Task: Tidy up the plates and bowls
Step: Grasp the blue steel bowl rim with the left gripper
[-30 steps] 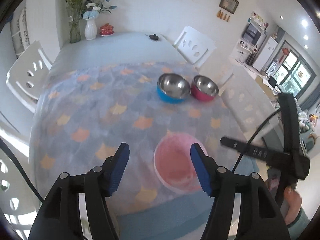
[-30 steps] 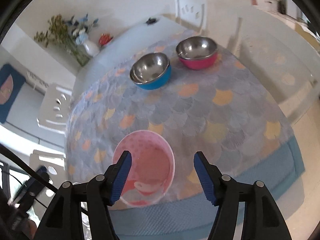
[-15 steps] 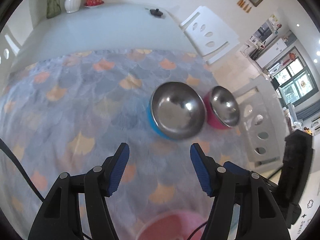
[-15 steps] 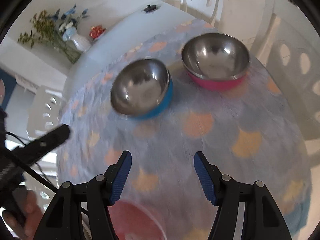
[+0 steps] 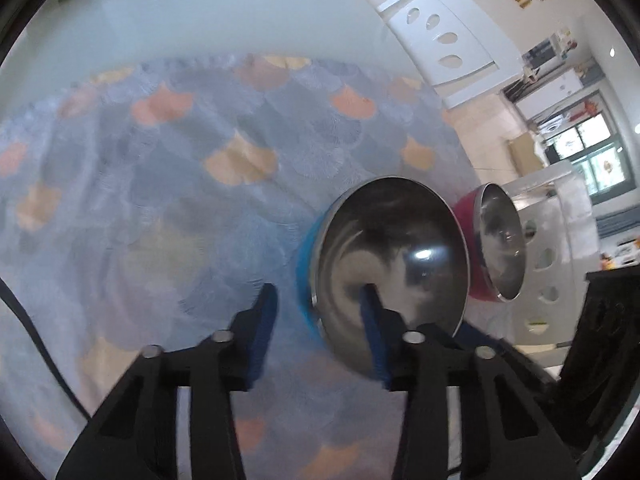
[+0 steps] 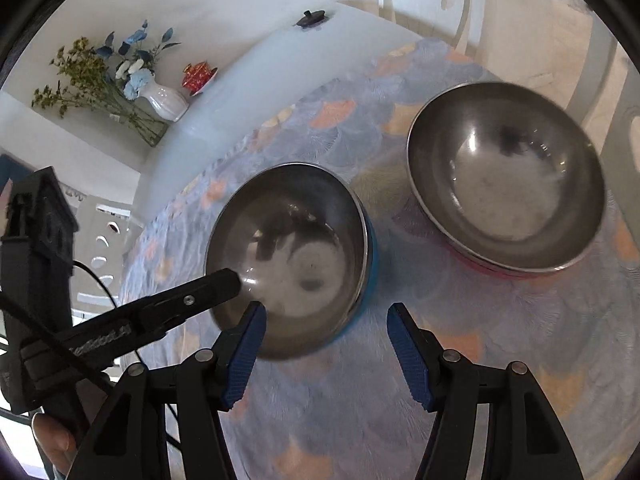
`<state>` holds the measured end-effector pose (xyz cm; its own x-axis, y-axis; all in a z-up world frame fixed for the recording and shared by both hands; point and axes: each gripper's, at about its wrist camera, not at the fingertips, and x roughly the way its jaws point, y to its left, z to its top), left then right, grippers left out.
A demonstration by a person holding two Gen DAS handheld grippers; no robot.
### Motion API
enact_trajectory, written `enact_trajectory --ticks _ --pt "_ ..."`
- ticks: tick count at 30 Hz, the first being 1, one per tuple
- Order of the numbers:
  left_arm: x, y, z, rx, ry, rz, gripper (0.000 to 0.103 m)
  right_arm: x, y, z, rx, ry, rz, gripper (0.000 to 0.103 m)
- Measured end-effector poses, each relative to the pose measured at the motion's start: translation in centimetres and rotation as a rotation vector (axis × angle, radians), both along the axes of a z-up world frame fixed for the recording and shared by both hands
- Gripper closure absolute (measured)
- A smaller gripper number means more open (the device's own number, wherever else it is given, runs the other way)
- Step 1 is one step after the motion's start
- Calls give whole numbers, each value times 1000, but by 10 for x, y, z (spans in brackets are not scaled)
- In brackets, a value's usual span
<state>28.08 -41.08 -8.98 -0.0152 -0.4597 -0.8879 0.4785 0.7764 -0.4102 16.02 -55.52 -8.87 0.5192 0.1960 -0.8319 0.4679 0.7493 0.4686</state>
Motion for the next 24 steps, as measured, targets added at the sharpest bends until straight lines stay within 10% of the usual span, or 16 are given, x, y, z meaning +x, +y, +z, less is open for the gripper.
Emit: enact_trajectory --ticks 16,24 --pt "-2 -6 -14 3 -58 -31 92 9 -7 -20 -57 40 -15 83" --pt "-26 22 29 -26 -184 -2 92 1 11 10 -100 10 0 83"
